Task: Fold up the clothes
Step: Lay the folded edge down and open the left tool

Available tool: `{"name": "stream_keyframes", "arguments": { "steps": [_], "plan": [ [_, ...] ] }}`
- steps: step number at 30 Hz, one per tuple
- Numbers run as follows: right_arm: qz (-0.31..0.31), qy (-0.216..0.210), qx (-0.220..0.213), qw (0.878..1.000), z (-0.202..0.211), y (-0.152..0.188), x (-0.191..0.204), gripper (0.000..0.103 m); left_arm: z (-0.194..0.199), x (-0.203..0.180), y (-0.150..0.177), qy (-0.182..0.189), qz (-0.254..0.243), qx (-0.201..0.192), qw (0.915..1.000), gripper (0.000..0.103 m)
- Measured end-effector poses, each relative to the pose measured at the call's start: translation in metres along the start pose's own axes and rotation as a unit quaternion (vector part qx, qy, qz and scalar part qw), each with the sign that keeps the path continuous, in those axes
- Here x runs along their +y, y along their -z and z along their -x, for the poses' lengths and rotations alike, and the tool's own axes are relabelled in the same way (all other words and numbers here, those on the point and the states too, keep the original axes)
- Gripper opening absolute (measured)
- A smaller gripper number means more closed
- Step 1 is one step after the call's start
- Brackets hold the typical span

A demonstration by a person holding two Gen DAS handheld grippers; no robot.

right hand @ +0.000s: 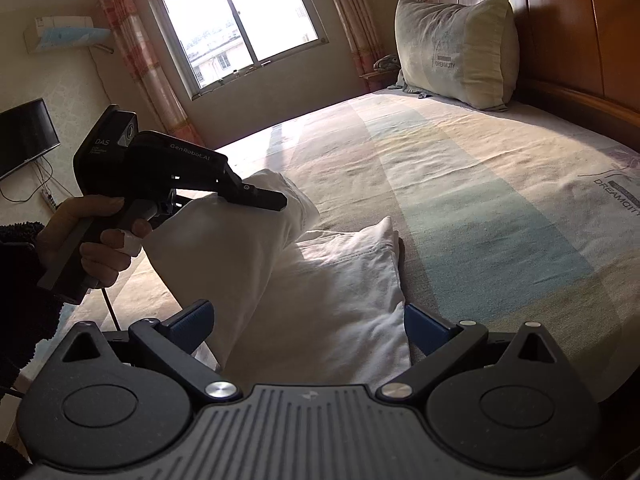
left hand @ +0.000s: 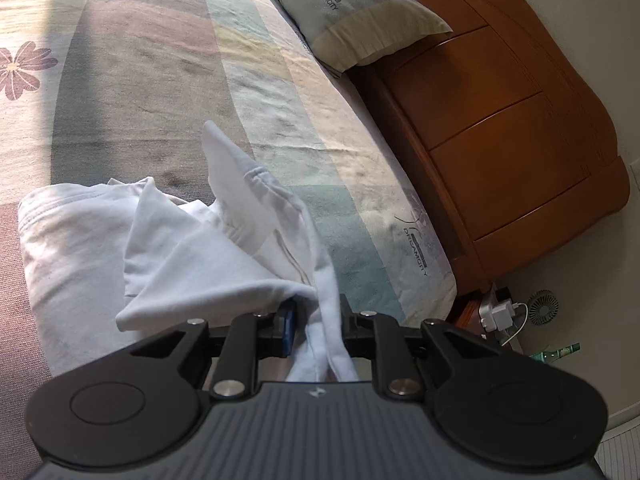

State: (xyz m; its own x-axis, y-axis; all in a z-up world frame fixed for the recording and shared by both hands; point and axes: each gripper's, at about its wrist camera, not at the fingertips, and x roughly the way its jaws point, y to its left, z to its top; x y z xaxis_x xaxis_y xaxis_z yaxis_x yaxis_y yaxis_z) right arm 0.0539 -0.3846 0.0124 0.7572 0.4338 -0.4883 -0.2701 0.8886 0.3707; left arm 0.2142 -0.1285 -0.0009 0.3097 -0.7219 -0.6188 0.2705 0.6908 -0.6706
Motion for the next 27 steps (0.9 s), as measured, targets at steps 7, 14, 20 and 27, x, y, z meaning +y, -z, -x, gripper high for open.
{"name": "stream_keyframes", "arguments": {
  "steps": [7,14,20,27],
  "plan": [
    [-0.011,0.008,0.008,1.0,-0.003,0.002,-0.007,0.103,-0.037,0.004,0.004,-0.02,0.014,0.032,0.9992,0.016],
    [-0.013,0.017,0.022,1.0,-0.008,0.006,-0.012,0.103,-0.069,0.009,0.008,-0.019,0.031,0.067,0.9971,0.032],
    [-0.021,0.026,0.029,0.999,-0.008,0.008,-0.018,0.103,-0.071,0.004,0.004,0.01,0.03,0.063,0.9975,0.048],
    [-0.024,0.028,0.037,0.999,-0.01,0.011,-0.021,0.103,-0.048,-0.007,-0.005,0.053,0.004,0.021,0.9983,0.053]
  ]
}}
